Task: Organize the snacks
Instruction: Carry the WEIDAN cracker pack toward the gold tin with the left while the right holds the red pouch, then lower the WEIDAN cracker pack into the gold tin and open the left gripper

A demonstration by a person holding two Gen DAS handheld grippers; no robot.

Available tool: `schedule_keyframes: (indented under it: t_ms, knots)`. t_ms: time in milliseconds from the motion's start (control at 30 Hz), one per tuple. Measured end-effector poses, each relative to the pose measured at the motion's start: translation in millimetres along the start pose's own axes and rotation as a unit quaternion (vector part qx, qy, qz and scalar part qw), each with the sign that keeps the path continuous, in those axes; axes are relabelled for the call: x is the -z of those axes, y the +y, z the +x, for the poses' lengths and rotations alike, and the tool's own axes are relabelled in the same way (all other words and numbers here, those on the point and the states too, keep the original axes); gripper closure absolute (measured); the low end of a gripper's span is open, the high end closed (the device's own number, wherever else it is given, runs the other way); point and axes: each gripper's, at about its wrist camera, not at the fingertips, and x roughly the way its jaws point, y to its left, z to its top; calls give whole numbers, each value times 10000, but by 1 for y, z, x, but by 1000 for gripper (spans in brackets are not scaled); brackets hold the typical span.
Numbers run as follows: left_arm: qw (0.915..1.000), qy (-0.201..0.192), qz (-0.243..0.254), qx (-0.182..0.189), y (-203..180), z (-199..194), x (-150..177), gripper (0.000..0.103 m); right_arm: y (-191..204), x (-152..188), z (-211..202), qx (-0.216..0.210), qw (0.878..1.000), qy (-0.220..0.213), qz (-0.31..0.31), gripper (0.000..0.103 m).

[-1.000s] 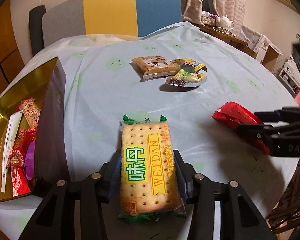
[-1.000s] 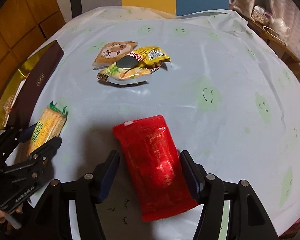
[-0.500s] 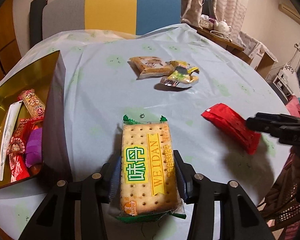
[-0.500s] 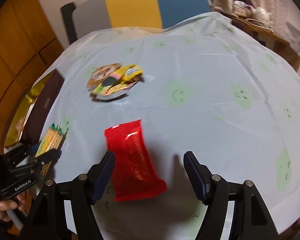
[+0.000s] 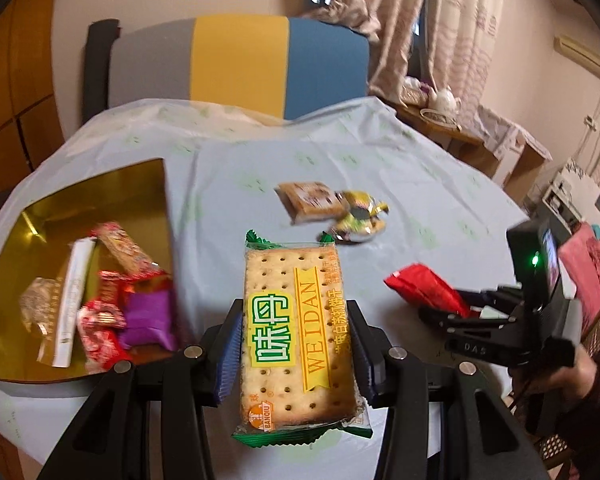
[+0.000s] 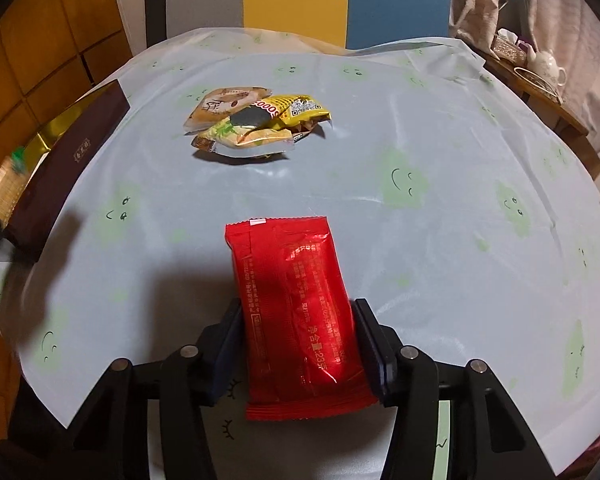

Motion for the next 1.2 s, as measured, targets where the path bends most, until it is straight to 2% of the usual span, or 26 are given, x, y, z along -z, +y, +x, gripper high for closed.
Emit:
schedule_keyframes:
  t_ms: [367, 667, 767, 867, 1033, 1200]
  knots:
    - [9973, -395, -415, -460, 38, -31, -16, 55, 4, 2, 0, 128, 9999, -59, -53, 49]
    - [9925, -345, -854, -807, 84, -35, -11, 55, 6, 4, 0, 204, 9997, -131, -65, 49]
    - [9879, -266, -1274, -843, 114, -34, -7, 55, 7, 4, 0, 223, 9996, -132, -63, 49]
    - [9787, -222, -1837, -894, 156, -36, -5, 55, 7, 4, 0, 226, 9996, -138, -45, 49]
    - [9662, -141, -2391, -951, 207, -32, -13, 55, 7, 5, 0, 221, 9996, -185, -6, 49]
    - [9572, 133, -2744, -906, 243, 1, -29, 55, 6, 6, 0, 207, 9996, -207, 4, 49]
